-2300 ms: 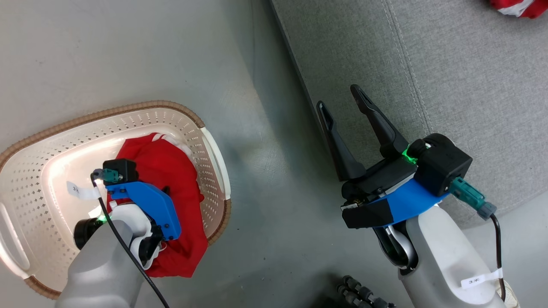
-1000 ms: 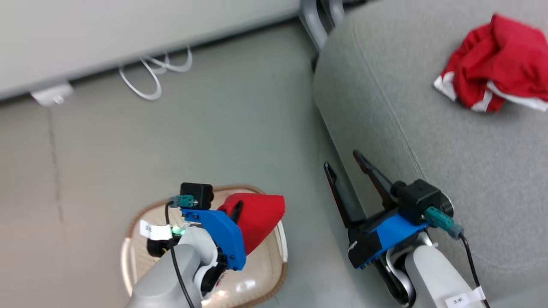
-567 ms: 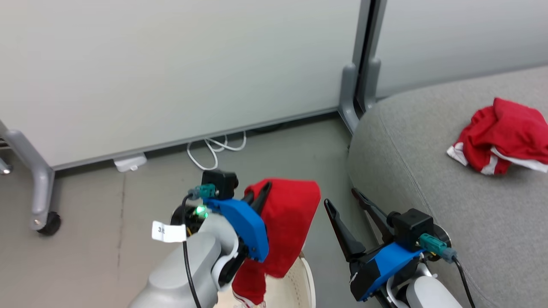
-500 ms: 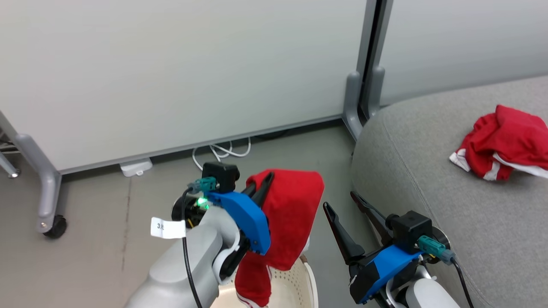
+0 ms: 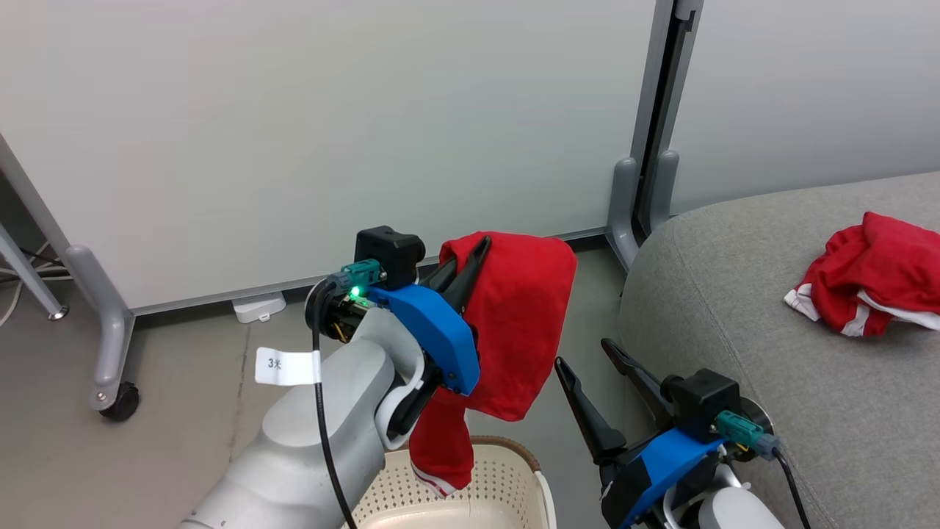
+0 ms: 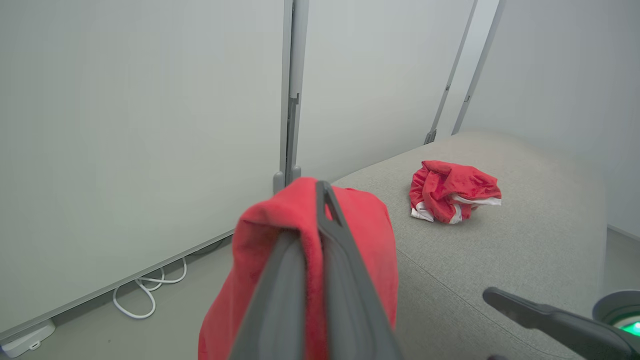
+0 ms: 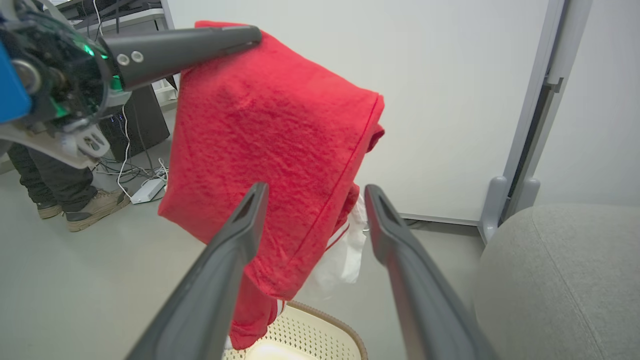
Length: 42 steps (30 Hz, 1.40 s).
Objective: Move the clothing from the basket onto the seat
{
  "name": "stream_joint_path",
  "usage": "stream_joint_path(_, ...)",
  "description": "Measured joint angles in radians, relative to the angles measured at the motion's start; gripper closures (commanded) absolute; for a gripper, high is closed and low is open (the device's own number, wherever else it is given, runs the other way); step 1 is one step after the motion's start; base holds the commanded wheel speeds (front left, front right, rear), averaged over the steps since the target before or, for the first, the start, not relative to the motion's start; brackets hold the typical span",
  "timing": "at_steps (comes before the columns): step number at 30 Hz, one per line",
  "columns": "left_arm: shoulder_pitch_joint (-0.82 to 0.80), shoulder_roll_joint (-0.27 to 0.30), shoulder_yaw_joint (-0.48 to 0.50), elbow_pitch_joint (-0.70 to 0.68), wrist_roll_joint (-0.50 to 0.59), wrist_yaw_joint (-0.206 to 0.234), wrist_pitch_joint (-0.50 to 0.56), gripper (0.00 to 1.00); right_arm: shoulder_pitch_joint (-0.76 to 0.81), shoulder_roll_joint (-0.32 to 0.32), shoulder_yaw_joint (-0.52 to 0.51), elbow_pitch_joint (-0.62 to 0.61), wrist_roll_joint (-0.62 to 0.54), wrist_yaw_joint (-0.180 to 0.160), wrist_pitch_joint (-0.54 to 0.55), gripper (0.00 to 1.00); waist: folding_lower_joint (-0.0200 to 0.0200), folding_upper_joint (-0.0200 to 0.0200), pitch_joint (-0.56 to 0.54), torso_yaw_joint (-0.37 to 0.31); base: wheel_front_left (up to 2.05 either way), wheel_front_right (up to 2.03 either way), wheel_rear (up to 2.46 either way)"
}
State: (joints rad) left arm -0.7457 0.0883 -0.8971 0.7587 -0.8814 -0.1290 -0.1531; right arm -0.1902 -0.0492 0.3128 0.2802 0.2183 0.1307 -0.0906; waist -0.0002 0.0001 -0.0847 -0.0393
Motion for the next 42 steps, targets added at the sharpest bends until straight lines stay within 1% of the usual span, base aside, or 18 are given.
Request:
stream_joint_path(12, -0.007, 0.001, -0.034, 0.012, -0.017, 0.0, -0.004, 1.0, 0.01, 0.0, -0.002, -0.006, 0.0, 0.0, 0.006, 0.0, 0.0002, 0.0, 0.01, 0.001, 0.0, 0.0, 0.0)
stream_joint_path(16, -0.011, -0.001, -0.046, 0.014, -0.023, 0.0, -0.007, 1.0, 0.009, 0.0, 0.0, 0.009, -0.006, 0.0, 0.015, 0.0, 0.0001, 0.0, 0.021, 0.002, 0.0, 0.0, 0.0)
stream_joint_path(22, -0.018, -0.003, -0.058, 0.014, -0.026, 0.0, -0.009, 1.0, -0.032, -0.002, 0.002, 0.066, -0.008, 0.0, 0.019, 0.0, 0.0003, 0.0, 0.041, 0.003, 0.0, 0.0, 0.0)
stream_joint_path(23, -0.022, -0.005, -0.062, 0.013, -0.027, 0.0, -0.013, 1.0, -0.06, -0.005, 0.004, 0.102, -0.004, 0.0, 0.017, 0.0, 0.0003, 0.0, 0.049, 0.004, 0.0, 0.0, 0.0)
stream_joint_path(28, -0.037, -0.012, -0.082, 0.005, -0.033, 0.0, -0.016, 1.0, -0.134, -0.015, 0.018, 0.202, 0.021, 0.0, 0.001, 0.0, 0.0003, 0.0, 0.065, 0.01, 0.0, 0.0, 0.0)
stream_joint_path(31, -0.04, -0.015, -0.091, 0.0, -0.034, 0.0, -0.016, 1.0, -0.175, -0.023, 0.039, 0.264, 0.05, 0.0, -0.018, 0.0, 0.0003, 0.0, 0.072, 0.016, 0.0, 0.0, 0.0)
stream_joint_path(36, -0.05, -0.017, -0.113, -0.012, -0.044, 0.0, -0.018, 1.0, -0.241, -0.041, 0.1, 0.356, 0.1, 0.0, -0.045, 0.0, 0.0003, 0.0, 0.078, 0.021, 0.0, 0.0, 0.0)
stream_joint_path(42, -0.056, -0.018, -0.13, -0.022, -0.058, 0.0, -0.021, 1.0, -0.314, -0.064, 0.225, 0.426, 0.19, 0.0, -0.091, 0.0, 0.0003, -0.0001, 0.081, 0.023, 0.0, 0.0, 0.0)
